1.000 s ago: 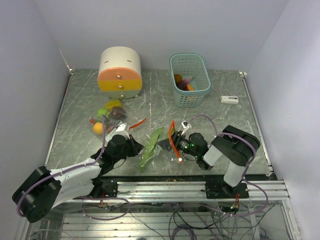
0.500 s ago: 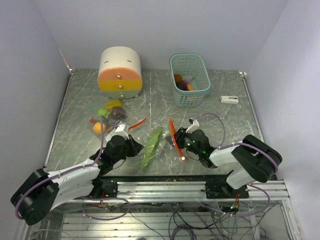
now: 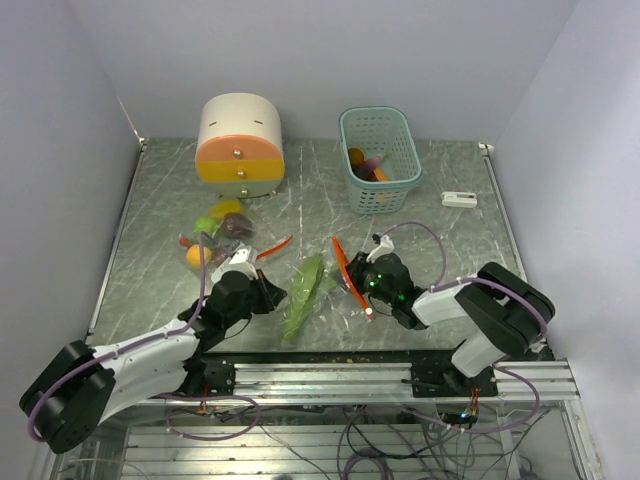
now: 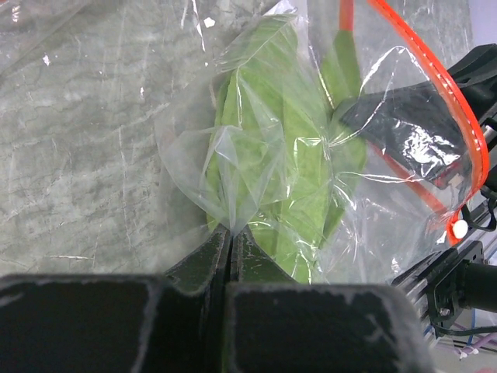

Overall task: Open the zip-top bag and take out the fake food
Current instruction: Pick up the fake vegetable from the zipper food storage bag.

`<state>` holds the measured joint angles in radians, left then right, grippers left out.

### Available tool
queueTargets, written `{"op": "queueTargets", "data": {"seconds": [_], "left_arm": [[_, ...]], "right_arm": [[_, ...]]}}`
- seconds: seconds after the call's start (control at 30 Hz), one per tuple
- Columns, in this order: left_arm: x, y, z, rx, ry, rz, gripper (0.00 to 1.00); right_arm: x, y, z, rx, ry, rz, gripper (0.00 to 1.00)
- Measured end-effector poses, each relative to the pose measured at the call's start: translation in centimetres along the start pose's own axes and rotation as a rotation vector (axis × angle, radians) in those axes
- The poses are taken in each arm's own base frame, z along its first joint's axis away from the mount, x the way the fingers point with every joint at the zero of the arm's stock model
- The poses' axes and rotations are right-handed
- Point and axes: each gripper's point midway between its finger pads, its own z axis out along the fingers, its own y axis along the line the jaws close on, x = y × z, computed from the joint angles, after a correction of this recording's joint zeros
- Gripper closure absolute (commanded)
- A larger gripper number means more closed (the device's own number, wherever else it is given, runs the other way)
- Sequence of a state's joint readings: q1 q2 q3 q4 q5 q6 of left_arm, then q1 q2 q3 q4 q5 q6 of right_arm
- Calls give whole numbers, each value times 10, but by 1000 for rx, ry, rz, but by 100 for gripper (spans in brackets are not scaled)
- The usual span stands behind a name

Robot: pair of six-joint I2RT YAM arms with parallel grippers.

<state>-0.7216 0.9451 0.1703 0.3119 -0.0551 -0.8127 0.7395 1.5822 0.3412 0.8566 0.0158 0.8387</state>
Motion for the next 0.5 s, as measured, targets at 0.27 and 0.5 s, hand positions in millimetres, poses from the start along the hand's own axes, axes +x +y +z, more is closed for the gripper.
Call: {"op": "queueTargets", "data": {"seconds": [0.27,0.5], "left_arm": [[0,2,0,-9,-1,3,93],[6,10,0,-29,10,3,93]], "right_arm": [[-17,-2,-14,20,-42,-5,99],[-36,-17,-33,66,-85,-8,100]]}}
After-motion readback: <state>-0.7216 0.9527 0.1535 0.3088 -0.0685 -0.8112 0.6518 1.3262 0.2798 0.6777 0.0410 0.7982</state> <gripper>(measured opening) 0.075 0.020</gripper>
